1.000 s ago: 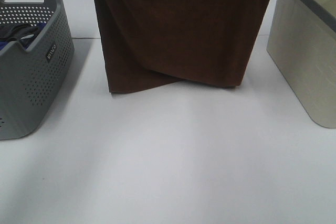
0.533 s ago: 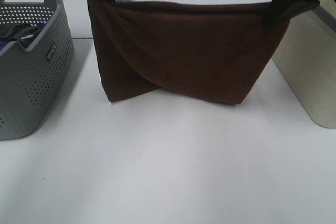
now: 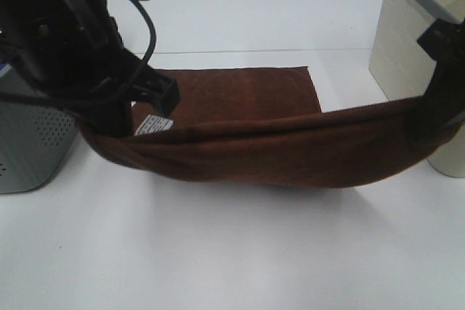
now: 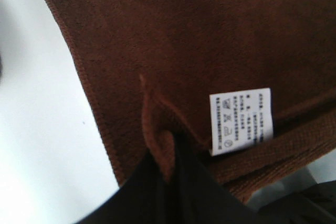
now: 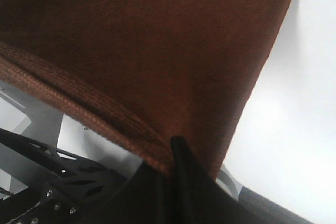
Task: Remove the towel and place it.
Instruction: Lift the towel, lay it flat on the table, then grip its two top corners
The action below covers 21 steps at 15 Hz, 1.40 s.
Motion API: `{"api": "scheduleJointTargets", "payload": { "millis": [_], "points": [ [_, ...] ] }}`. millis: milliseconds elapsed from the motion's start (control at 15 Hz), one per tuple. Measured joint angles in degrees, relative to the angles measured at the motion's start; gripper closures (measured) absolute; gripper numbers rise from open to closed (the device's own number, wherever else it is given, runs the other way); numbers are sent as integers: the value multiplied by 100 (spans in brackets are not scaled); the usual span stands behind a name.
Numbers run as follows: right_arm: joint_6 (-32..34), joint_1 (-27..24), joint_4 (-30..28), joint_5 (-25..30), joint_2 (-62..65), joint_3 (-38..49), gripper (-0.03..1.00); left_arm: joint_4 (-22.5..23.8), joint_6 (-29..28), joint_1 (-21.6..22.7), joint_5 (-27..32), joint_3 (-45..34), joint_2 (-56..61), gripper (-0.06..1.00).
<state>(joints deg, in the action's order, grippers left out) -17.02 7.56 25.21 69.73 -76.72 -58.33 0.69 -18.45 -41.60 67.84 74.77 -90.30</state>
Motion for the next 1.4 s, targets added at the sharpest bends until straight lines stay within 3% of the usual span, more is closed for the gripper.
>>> {"api": "scheduleJointTargets", "payload": {
  "millis": [267, 467, 600, 667, 733, 800, 867, 1133, 1400],
  "points": [
    [155, 0, 34, 23, 974, 1071, 97, -367, -539, -602, -63, -882, 481, 94],
    [235, 0, 92, 23, 1450, 1558, 95, -854, -682, -791, -178, -1507, 493, 92],
    [292, 0, -63, 17, 1536, 1633, 82, -796, -699, -796, 109, -1742, 493, 75],
    [298, 0, -46, 6, 1536, 1633, 59, -773, -705, -796, 143, -1753, 493, 50],
    [298, 0, -11, 6, 1536, 1633, 45, -773, -705, -796, 143, -1753, 493, 34],
    [304, 0, 0, 6, 1536, 1633, 37, -773, -705, -796, 143, -1753, 493, 23],
    [304, 0, 0, 6, 1536, 1633, 34, -779, -705, -796, 143, -1753, 493, 18],
    [304, 0, 0, -6, 1536, 1633, 31, -699, -705, -796, 29, -1753, 493, 17],
    [304, 0, 6, -859, 1484, 1616, 36, 286, -963, -796, -590, -1753, 493, 25]
  ]
}}
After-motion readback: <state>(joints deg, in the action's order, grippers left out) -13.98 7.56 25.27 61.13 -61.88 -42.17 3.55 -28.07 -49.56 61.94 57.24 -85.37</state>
